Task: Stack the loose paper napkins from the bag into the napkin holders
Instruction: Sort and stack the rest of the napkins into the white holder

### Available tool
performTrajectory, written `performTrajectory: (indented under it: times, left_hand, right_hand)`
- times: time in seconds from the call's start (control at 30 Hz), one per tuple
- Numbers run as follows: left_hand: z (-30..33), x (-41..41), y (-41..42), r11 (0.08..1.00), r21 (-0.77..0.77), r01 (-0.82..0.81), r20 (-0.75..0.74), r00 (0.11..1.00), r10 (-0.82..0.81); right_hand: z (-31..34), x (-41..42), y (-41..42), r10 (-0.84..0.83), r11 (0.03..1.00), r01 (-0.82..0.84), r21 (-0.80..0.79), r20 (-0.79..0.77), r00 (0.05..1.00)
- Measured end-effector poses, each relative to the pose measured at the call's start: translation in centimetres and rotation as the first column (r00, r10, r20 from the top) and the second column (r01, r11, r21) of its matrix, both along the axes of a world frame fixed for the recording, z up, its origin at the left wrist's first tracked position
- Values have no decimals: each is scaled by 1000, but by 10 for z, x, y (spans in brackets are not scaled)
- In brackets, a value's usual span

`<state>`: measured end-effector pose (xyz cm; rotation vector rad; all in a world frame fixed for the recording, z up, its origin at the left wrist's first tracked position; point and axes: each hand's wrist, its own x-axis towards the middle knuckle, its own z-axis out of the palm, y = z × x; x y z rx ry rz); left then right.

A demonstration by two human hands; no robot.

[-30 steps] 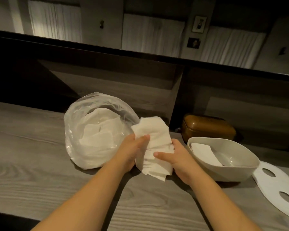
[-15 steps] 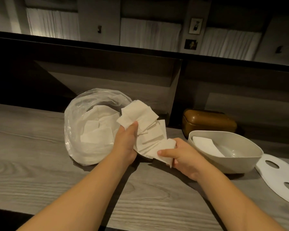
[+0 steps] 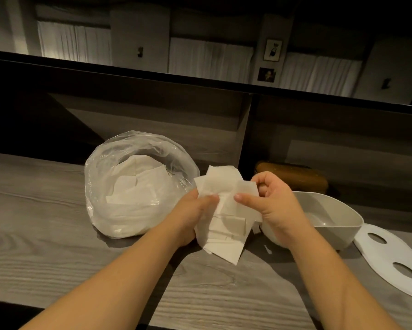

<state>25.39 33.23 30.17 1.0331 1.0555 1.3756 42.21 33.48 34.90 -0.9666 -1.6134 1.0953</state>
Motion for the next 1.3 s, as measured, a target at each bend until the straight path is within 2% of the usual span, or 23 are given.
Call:
performTrajectory:
  times: [0.07,0.17,0.23,0.3,0.37,0.4,0.47,0.53,0.57,0.6,0.67,0.8,0.9,1.03,1.13,1.2,1.27,1.3]
  left_hand:
    - [-2,-1,1,996,-52,68,-73,995,-72]
    - [-3,-4,3,989,-103,109,-125,985,-121]
    - [-2,-8,3,986,-118,118,-119,984,-132]
    - [-2,-10,4,988,-113,106,-101,988,-117]
    - [-2,-12,5,991,-110,71,-64,995,-79]
    - [-2,-12,5,992,-110,58,-48,997,-63]
    - [-2,-12,7,993,-107,43,-30,998,-46]
    - [-4,-10,7,994,-94,46,-20,999,-48]
    - [-5,-10,8,994,-92,56,-12,998,-57]
    - [-6,-8,8,993,-93,73,-1,997,-74]
    - [-6,-5,7,991,-97,96,11,995,-96]
    - [-4,1,5,991,-89,103,10,995,-103]
    - [-3,3,3,994,-69,87,29,996,-86]
    - [4,2,1,983,-161,91,184,981,-61]
    - [2,3,4,991,-118,65,124,991,-50]
    - [0,2,5,996,-85,22,181,984,-6]
    - [4,0,2,998,-66,2,345,938,21]
    - [7,-2,1,998,-61,-9,429,903,34]
  right_hand:
    - [-4,0,3,-69,997,62,54,134,989]
    - [-5,-1,1,-109,980,50,193,305,946]
    - [-3,-3,-2,-168,954,29,300,449,877]
    - [-3,-4,-3,-241,928,-4,372,609,756]
    - [-2,-3,-3,-253,927,-26,375,674,695]
    - [-2,-1,-3,-225,936,-32,351,664,713]
    - [-1,1,-4,-123,956,-40,290,522,844]
    - [2,-2,-7,15,982,-51,180,194,981]
    - [1,-5,-6,38,993,-41,110,31,999]
    - [-1,-7,-3,-2,998,6,55,-65,998]
    - [-11,-12,3,-142,990,143,16,-59,988]
    - [-34,-20,19,-348,935,329,130,171,922]
    - [-36,-23,24,-399,912,368,182,187,898]
    - [-39,-25,30,-434,890,379,252,216,875]
    - [-39,-29,31,-443,878,370,304,221,869]
    - [-35,-28,26,-349,930,331,159,106,931]
    - [-31,-23,20,-188,974,176,-139,-75,979]
    - [-31,-20,17,-107,964,75,-257,-112,988]
